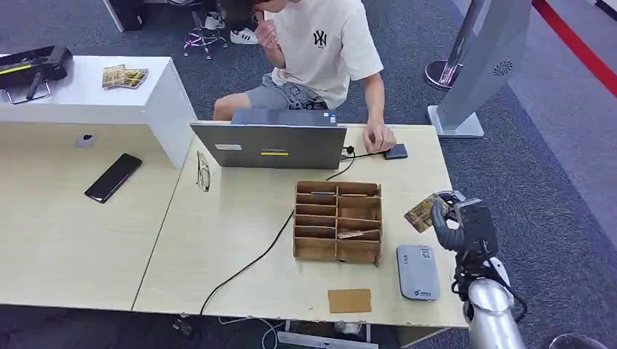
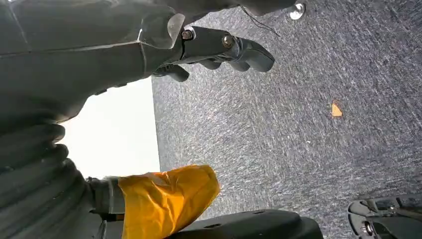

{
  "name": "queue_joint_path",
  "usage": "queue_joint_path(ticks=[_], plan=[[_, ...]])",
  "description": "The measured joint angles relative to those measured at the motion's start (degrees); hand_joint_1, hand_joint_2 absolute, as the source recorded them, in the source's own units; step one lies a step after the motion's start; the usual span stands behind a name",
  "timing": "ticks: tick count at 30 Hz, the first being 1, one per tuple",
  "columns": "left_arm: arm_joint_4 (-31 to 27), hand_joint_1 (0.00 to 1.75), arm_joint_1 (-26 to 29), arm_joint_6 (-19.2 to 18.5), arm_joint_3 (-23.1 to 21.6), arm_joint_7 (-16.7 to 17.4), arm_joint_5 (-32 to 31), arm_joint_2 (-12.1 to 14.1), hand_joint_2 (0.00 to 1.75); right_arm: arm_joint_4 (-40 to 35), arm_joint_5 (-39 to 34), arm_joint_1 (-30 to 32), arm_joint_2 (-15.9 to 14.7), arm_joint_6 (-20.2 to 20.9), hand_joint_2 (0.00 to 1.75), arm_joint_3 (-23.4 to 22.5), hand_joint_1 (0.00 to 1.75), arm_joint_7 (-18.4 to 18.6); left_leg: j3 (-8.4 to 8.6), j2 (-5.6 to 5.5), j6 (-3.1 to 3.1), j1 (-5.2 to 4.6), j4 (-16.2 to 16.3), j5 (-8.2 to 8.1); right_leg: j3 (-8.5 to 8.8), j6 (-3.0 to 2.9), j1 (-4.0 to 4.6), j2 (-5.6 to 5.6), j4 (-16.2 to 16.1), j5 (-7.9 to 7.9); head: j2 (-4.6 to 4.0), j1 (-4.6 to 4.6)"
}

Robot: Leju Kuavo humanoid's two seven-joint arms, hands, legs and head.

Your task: Pass the card to the sensor for recognition and then transmit it.

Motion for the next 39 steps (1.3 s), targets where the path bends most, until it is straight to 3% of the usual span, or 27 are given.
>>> queue_joint_path(ticks=[8,22,39], plan=[[0.0,0.0,0.0,0.1,0.2,1.0,-0.2,0.0,1.75,-2.0,-1.3,2.9,0.4,1.4,1.75,0.0,1.75,0.2,-0.01,0.0,0.0,0.0,0.0,0.0,0.0,0.0,0.0,0.0,0.0,0.0,0.0,0.0],[0.0,0.0,0.0,1.0,0.1,2.3,-2.6,0.0,1.75,-5.3,-3.1,7.3,4.0,2.4,1.75,1.6,1.75,0.3,-0.02,0.01,0.0,0.01,0.0,0.0,0.0,0.0,0.01,0.0,0.0,0.0,0.0,0.0],[0.0,0.0,0.0,2.3,0.1,2.3,-1.9,0.0,1.75,-8.7,-5.1,10.9,6.2,0.5,1.75,5.1,1.75,0.0,-0.02,0.01,0.0,0.01,0.0,0.0,-0.01,0.0,0.01,0.0,0.0,0.0,0.0,0.0]])
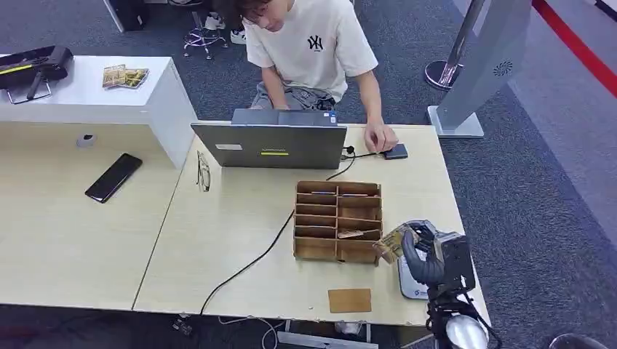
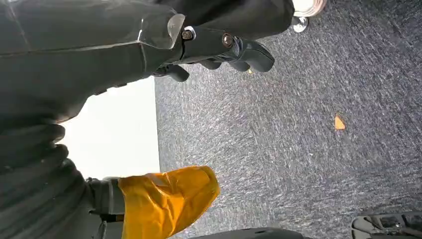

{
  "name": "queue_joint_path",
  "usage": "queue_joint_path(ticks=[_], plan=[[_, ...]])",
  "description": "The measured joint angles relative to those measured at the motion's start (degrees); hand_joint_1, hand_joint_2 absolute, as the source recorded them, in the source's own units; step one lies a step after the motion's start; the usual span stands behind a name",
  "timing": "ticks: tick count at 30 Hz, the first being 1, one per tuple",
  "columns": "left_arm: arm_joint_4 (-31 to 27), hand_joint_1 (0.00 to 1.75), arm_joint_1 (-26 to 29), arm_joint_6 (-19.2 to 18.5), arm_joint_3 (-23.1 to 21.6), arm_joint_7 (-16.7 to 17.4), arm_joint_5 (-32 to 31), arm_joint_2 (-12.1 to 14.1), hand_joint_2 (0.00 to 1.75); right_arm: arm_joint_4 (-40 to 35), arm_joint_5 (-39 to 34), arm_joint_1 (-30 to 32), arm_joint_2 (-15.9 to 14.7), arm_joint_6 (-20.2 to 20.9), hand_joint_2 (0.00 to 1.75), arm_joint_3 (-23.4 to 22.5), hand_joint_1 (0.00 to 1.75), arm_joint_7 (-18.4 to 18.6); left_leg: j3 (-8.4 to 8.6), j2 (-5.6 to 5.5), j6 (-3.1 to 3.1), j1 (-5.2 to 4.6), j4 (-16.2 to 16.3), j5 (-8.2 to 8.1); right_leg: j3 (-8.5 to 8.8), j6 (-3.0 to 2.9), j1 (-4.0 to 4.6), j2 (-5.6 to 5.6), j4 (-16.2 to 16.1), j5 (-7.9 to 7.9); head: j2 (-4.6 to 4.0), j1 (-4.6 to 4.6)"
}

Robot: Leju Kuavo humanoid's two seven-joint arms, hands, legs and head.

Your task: Pass the card to the sensor for recognition and then transmit it.

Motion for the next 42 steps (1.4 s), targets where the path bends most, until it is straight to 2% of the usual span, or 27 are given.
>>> queue_joint_path(ticks=[6,16,32,42], plan=[[0.0,0.0,0.0,0.6,0.0,-0.2,0.3,0.0,1.75,-3.1,-0.4,2.4,0.0,-1.6,1.75,-0.5,1.75,-0.1,0.0,0.0,0.0,0.0,0.0,0.0,-0.01,0.0,0.0,0.0,0.0,0.0,0.0,0.0],[0.0,0.0,0.0,0.8,0.0,-0.4,0.6,0.0,1.75,-2.8,1.6,3.4,-0.1,-2.6,1.75,-4.4,1.75,0.3,0.0,0.01,0.0,0.0,0.0,0.0,-0.01,0.0,0.0,0.0,0.0,0.0,0.0,0.0],[0.0,0.0,0.0,0.9,0.0,-0.6,0.5,0.0,1.75,5.4,4.7,0.4,-0.1,-2.8,1.75,-5.9,1.75,0.2,-0.02,0.02,0.0,0.0,0.0,0.0,-0.01,0.0,0.0,0.0,0.0,0.0,0.0,0.0],[0.0,0.0,0.0,0.9,0.0,-0.6,0.5,0.0,1.75,10.0,6.9,-1.6,-0.1,-4.5,1.75,-6.6,1.75,-0.5,-0.01,0.02,0.0,0.0,0.0,0.0,-0.01,0.0,0.0,0.0,0.0,0.0,0.0,0.0]])
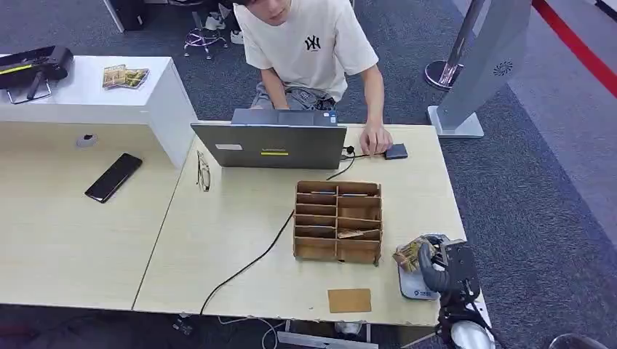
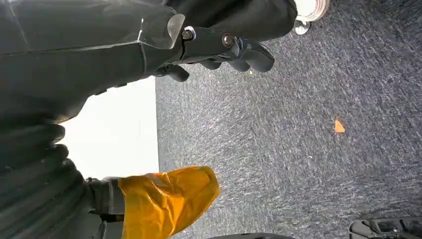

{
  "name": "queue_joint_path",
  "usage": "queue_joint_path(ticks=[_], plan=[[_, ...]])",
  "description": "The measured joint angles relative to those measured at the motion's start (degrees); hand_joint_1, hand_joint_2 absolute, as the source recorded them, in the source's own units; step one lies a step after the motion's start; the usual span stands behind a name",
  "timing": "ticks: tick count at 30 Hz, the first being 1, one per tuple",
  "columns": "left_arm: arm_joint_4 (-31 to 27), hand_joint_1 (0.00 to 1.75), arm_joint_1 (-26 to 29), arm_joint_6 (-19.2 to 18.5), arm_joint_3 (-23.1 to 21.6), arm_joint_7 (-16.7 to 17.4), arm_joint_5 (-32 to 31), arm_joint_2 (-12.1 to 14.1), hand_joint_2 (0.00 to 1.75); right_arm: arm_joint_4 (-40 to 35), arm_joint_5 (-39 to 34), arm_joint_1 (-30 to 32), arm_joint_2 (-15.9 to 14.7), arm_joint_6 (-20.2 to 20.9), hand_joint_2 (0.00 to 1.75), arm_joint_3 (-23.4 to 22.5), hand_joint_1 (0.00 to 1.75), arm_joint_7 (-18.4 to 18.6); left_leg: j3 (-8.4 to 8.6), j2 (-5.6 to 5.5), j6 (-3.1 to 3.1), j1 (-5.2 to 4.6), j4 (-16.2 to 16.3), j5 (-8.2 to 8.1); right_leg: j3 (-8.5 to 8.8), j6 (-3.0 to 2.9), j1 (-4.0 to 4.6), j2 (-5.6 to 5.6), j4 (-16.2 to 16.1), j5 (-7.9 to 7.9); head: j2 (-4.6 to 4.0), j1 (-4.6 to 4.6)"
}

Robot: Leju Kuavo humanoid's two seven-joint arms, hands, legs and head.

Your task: Pass the card to the sensor for recognition and then transmit it.

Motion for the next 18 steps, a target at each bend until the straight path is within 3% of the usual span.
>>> queue_joint_path(ticks=[18], plan=[[0.0,0.0,0.0,-0.3,0.0,-0.1,0.1,0.0,1.75,6.6,2.5,-3.6,-1.9,-1.2,1.75,-3.6,1.75,-0.5,0.0,0.0,0.0,-0.01,0.0,0.0,0.0,0.0,-0.01,0.0,0.0,0.0,0.0,0.0]])
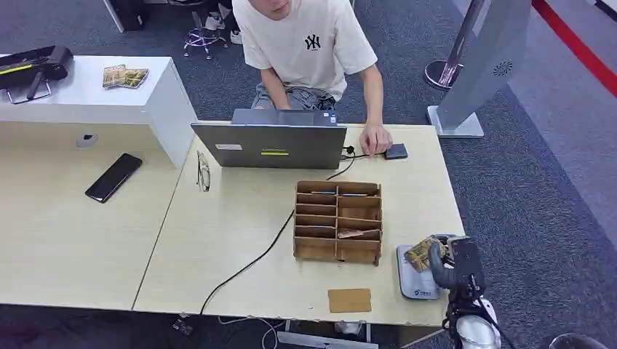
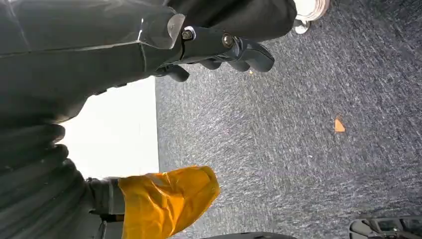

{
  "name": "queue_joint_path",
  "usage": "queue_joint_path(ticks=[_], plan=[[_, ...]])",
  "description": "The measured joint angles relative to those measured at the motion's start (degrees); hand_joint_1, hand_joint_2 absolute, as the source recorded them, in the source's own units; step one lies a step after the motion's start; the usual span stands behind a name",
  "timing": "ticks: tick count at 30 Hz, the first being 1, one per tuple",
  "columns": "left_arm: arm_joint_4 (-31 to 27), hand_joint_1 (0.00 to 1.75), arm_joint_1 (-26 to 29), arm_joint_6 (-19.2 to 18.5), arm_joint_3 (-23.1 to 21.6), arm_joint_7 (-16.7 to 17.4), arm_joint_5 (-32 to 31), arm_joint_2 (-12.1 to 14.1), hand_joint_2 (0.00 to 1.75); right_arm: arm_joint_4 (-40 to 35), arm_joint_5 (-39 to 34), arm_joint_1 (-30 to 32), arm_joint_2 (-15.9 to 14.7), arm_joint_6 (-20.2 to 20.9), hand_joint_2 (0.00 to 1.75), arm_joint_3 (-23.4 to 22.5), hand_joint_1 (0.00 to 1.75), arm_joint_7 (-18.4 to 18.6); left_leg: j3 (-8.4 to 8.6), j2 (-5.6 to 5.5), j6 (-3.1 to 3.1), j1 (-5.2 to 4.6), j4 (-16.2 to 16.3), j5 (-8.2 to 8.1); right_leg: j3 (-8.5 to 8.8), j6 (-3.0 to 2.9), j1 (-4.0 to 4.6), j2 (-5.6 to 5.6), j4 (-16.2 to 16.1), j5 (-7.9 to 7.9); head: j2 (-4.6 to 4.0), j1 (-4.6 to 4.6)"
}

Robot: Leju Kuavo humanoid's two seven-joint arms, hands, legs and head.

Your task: Pass the card to the sensor for recognition and then transmit it.

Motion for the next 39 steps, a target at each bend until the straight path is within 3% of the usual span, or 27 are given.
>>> queue_joint_path(ticks=[16,39], plan=[[0.0,0.0,0.0,-0.2,0.0,-0.5,0.1,0.0,1.75,8.2,3.8,-3.6,-1.7,0.3,1.75,-2.1,1.75,-0.1,0.03,0.01,0.0,0.01,0.0,0.0,0.01,0.0,0.01,0.01,0.0,0.0,0.0,0.0],[0.0,0.0,0.0,-0.3,0.0,-0.7,-0.3,0.0,1.75,10.7,4.7,-5.1,-2.1,1.3,1.75,-2.5,1.75,-0.2,0.07,0.08,0.01,0.01,0.1,0.01,0.09,0.03,0.01,0.03,0.0,0.05,0.0,0.0]])
